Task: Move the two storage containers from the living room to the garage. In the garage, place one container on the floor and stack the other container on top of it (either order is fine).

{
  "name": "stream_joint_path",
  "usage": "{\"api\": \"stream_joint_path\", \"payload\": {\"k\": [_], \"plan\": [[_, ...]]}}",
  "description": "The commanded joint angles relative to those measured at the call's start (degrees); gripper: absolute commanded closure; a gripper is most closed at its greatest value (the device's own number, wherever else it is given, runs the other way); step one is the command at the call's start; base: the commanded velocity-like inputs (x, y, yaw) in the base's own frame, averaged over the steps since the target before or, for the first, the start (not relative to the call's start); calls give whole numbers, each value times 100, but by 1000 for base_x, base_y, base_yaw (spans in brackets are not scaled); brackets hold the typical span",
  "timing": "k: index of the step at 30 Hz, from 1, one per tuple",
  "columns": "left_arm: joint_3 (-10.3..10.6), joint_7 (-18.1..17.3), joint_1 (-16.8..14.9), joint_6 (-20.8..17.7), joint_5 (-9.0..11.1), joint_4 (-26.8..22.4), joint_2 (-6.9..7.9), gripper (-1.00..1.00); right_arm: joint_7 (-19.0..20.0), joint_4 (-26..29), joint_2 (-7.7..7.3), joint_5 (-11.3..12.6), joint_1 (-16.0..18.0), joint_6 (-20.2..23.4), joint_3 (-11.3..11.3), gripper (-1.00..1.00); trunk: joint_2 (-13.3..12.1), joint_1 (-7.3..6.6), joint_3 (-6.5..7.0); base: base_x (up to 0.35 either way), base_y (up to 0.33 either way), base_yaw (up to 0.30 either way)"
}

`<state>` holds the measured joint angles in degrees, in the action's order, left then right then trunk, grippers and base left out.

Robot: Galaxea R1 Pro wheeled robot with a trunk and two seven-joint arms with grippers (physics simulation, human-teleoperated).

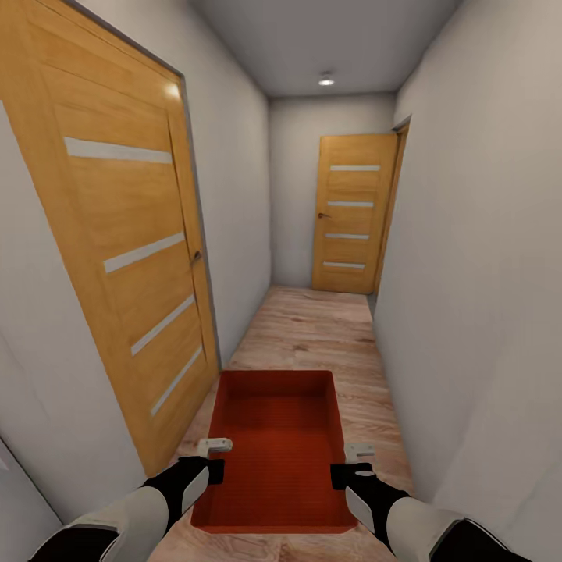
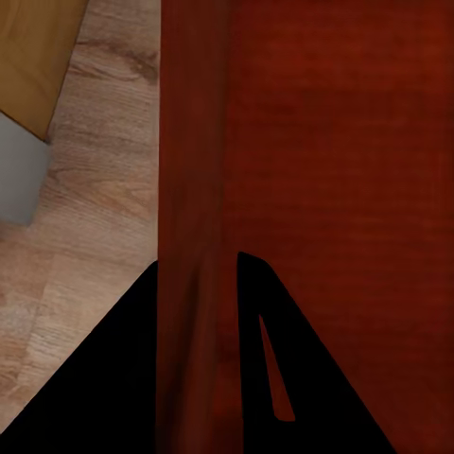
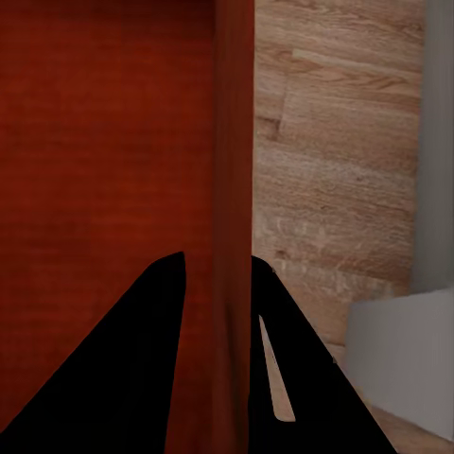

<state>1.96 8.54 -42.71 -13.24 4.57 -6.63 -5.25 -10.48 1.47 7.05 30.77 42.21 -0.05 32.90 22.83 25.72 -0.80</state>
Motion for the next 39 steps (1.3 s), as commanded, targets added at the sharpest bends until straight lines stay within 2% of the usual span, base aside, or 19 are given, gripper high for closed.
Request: {"api": "stream_joint_path", "payload": {"k": [1, 11, 21, 39], "plan": [[-64, 42, -1, -38, -35, -10, -2, 100, 11, 5, 8, 52, 5, -3, 68, 100, 9, 6, -8, 322, 0, 0], [-64, 42, -1, -38, -35, -14, -2, 100, 17, 5, 3, 52, 6, -4, 68, 100, 9, 6, -8, 322, 0, -7], [-64, 42, 1, -38, -35, -12, -2, 100, 12, 2, 15, 52, 5, -4, 75, 100, 9, 6, -8, 322, 6, -187], [-64, 42, 0, -38, -35, -13, -2, 100, 17, 2, 8, 52, 6, -4, 74, 100, 9, 6, -8, 321, 83, -5]]}}
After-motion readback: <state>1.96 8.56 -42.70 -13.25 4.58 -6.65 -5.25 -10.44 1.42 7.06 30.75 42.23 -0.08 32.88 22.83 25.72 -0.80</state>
